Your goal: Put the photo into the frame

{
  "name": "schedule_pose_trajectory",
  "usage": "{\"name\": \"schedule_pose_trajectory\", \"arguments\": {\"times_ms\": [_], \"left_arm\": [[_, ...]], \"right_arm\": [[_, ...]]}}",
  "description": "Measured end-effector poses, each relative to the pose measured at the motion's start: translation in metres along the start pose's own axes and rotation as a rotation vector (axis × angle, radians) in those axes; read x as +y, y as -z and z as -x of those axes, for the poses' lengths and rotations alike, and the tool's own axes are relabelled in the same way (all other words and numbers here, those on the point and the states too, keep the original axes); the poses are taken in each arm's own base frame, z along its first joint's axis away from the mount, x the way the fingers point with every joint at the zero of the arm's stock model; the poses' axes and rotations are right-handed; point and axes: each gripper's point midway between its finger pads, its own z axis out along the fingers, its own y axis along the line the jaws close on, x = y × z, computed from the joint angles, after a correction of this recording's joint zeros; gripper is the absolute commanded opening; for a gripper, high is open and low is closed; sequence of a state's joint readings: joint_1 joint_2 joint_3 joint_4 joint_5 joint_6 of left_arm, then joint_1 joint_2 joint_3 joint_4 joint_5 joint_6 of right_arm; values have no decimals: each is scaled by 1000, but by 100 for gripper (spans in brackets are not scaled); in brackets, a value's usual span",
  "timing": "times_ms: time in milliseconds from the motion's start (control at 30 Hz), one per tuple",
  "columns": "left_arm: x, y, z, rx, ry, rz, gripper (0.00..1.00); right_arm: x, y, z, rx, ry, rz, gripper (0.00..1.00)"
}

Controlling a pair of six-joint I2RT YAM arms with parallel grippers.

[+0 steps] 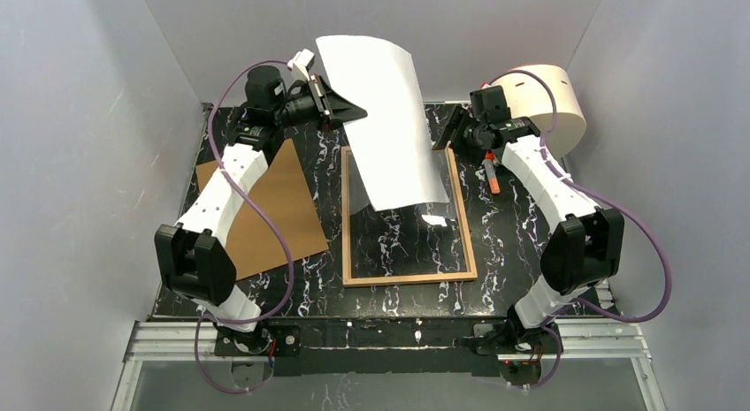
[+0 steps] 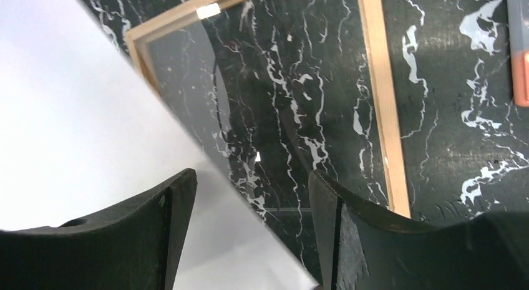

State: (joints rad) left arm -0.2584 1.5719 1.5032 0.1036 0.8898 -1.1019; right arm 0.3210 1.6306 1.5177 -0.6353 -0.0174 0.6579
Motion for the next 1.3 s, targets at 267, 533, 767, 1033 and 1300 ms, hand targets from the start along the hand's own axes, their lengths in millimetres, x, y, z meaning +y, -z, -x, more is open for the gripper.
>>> {"name": "schedule_pose_trajectory", "arguments": {"times_ms": [267, 533, 767, 1033, 1300], "left_arm": [[131, -11, -36, 163, 145, 314, 0], [248, 12, -104, 419, 302, 589, 1], [253, 20, -110, 452, 274, 606, 4], [261, 7, -118, 473, 263, 595, 2], [264, -16, -119, 452, 263, 558, 6]], "right_arm": [[-27, -10, -18, 43, -16, -77, 73], [-50, -17, -33, 79, -31, -135, 73], [-58, -20, -41, 96, -57, -156, 72], [-67, -21, -44, 91, -62, -188, 71], [-80, -25, -57, 113, -82, -225, 71]]}}
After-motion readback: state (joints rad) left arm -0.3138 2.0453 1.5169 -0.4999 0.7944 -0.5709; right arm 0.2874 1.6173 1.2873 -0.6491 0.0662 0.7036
